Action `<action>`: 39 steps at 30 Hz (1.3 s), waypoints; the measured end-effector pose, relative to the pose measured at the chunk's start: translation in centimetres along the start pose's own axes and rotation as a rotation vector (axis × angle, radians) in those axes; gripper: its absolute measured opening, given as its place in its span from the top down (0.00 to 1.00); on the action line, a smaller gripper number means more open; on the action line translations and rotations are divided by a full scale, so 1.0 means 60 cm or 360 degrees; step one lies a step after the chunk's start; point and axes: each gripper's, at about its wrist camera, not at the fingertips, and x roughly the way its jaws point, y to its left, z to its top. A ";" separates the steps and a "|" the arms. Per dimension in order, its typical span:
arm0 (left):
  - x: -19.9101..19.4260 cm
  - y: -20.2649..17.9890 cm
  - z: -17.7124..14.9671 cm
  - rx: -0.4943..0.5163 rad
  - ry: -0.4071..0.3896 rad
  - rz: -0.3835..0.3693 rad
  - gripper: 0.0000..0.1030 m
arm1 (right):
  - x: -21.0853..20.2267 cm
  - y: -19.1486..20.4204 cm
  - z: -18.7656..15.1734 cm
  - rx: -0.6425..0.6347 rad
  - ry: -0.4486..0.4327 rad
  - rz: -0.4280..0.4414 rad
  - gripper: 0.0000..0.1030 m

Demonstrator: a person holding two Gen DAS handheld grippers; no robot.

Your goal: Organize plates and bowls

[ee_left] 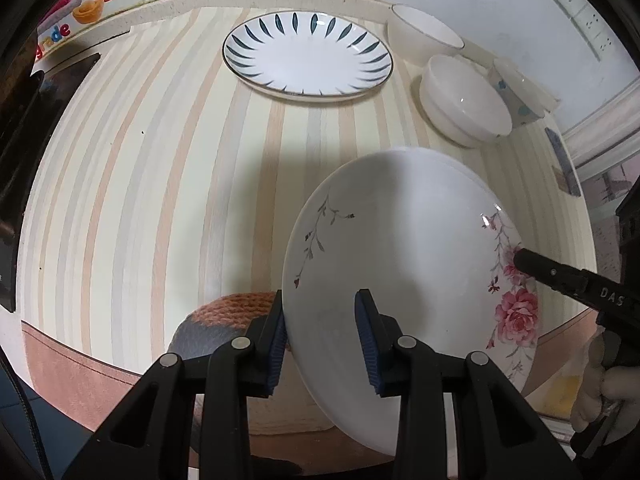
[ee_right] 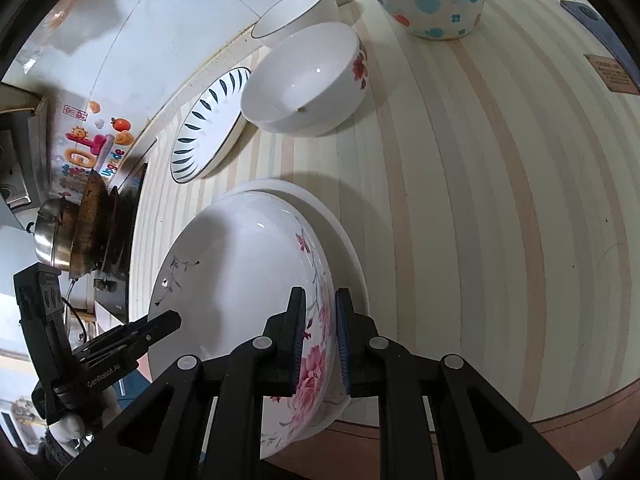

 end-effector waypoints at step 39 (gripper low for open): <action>-0.107 0.107 0.178 -0.0114 -0.0168 0.0090 0.61 | -0.072 0.151 0.195 -0.0063 -0.0057 0.0158 0.61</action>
